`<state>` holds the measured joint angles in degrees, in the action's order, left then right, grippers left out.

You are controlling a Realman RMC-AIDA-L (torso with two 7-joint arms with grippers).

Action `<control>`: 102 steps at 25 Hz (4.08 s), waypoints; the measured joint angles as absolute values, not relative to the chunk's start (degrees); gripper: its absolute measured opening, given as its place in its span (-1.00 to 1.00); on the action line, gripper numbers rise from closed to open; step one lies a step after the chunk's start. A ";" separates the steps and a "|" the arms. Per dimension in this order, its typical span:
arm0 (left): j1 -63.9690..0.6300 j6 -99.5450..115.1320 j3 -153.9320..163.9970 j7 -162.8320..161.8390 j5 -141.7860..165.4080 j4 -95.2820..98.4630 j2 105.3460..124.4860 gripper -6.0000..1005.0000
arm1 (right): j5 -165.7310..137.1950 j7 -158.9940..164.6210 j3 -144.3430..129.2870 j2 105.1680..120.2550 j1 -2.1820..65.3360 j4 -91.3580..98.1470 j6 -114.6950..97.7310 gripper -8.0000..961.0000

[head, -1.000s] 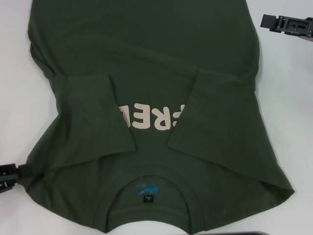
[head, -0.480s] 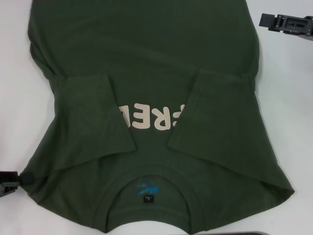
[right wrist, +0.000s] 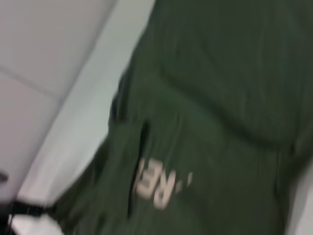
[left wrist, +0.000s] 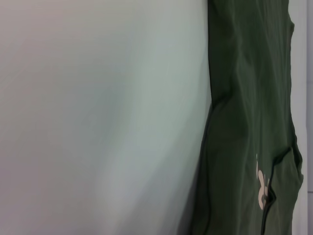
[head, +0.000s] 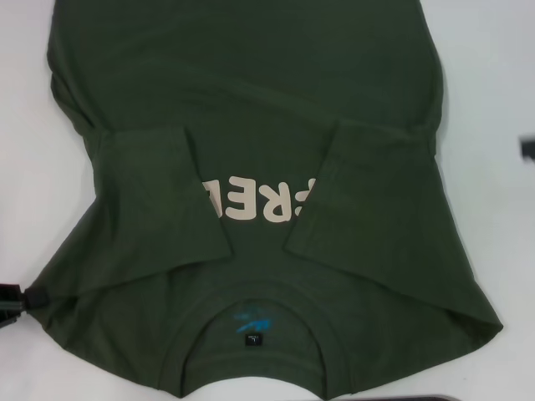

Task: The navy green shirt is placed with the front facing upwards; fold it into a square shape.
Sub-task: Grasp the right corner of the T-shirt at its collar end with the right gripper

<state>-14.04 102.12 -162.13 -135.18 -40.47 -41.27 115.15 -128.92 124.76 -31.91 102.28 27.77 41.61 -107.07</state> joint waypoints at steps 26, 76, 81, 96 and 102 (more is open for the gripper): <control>-16.46 98.28 -162.25 -137.39 -40.52 -40.42 115.13 -0.94 | -146.48 121.26 -37.73 107.75 28.17 41.74 -113.27 0.71; -16.89 96.86 -161.72 -137.73 -39.89 -40.43 114.96 -0.94 | -153.66 129.06 -37.77 110.71 30.87 37.00 -107.51 0.64; -16.96 96.99 -161.63 -137.77 -39.90 -40.43 114.82 -0.94 | -153.64 129.21 -37.57 111.03 31.25 36.21 -106.83 0.63; -16.81 97.01 -161.63 -137.81 -39.81 -40.43 114.78 -0.94 | -153.51 129.44 -37.65 112.21 32.30 35.58 -105.66 0.61; -16.73 96.97 -161.63 -137.82 -39.81 -40.43 114.78 -0.94 | -153.24 129.45 -37.53 112.67 32.51 35.58 -105.52 0.60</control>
